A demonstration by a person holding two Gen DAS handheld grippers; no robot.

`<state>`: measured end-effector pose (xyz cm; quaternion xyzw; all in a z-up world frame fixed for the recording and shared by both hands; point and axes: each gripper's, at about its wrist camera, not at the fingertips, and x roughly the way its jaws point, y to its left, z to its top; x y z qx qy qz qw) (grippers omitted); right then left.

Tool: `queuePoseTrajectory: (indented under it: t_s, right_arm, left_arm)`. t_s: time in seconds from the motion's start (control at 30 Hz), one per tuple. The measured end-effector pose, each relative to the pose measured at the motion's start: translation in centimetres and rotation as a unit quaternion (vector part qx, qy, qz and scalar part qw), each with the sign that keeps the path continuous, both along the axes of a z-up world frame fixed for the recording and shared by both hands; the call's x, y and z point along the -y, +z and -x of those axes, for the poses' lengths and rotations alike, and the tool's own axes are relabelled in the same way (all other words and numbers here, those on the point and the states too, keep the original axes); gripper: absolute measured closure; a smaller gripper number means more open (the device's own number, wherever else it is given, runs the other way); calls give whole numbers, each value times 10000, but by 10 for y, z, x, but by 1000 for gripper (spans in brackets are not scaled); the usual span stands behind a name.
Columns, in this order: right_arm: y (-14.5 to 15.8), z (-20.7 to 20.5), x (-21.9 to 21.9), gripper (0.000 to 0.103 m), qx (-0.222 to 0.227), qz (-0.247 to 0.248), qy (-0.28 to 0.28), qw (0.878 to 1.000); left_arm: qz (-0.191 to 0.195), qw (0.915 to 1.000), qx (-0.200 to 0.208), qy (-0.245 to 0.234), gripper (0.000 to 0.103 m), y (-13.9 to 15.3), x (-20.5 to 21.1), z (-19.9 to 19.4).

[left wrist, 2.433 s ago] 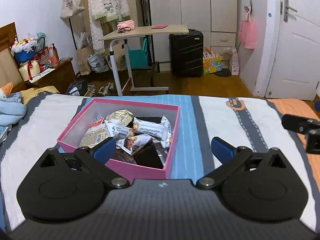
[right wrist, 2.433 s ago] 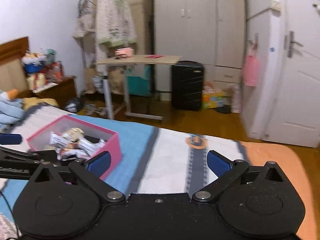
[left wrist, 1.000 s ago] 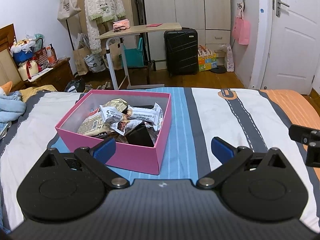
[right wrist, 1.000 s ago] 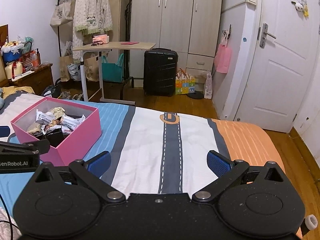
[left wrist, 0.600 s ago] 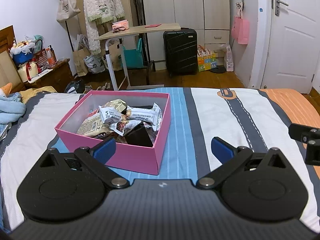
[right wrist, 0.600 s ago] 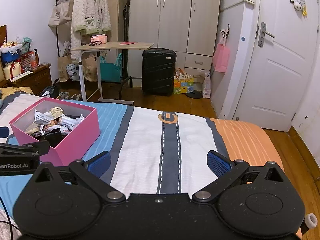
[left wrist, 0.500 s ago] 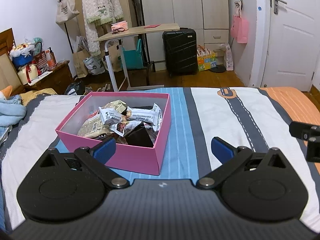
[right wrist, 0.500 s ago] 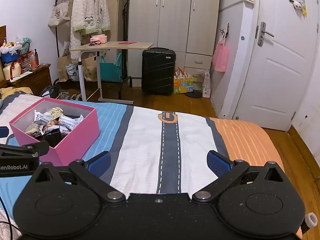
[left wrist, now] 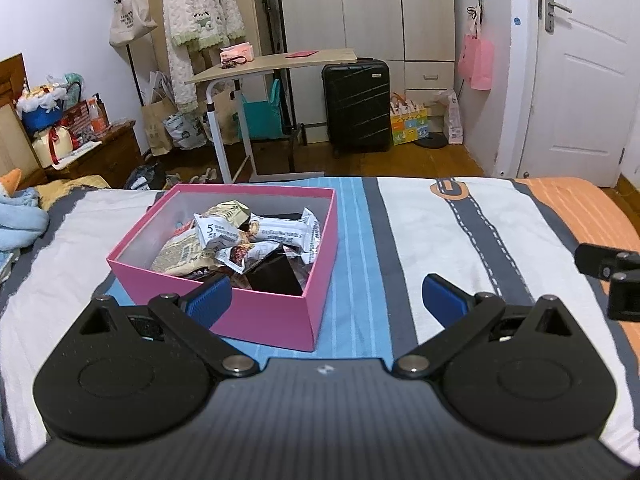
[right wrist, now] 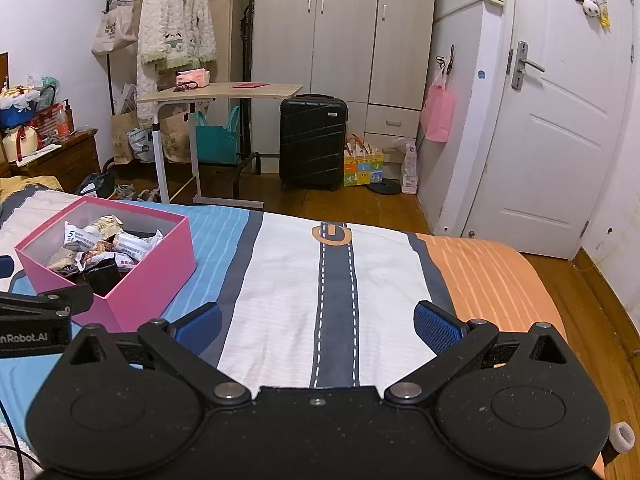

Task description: Organize snacks

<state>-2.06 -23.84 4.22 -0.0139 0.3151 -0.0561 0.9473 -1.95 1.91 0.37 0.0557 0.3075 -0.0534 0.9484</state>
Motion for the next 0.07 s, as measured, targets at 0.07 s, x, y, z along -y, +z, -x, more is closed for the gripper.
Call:
queuePoseTrajectory:
  t_s: [0.07]
  right_arm:
    - [0,0,0,0,-2,8,-1,10000]
  left_arm:
    - [43,10000,0,7,0,1,-1,0]
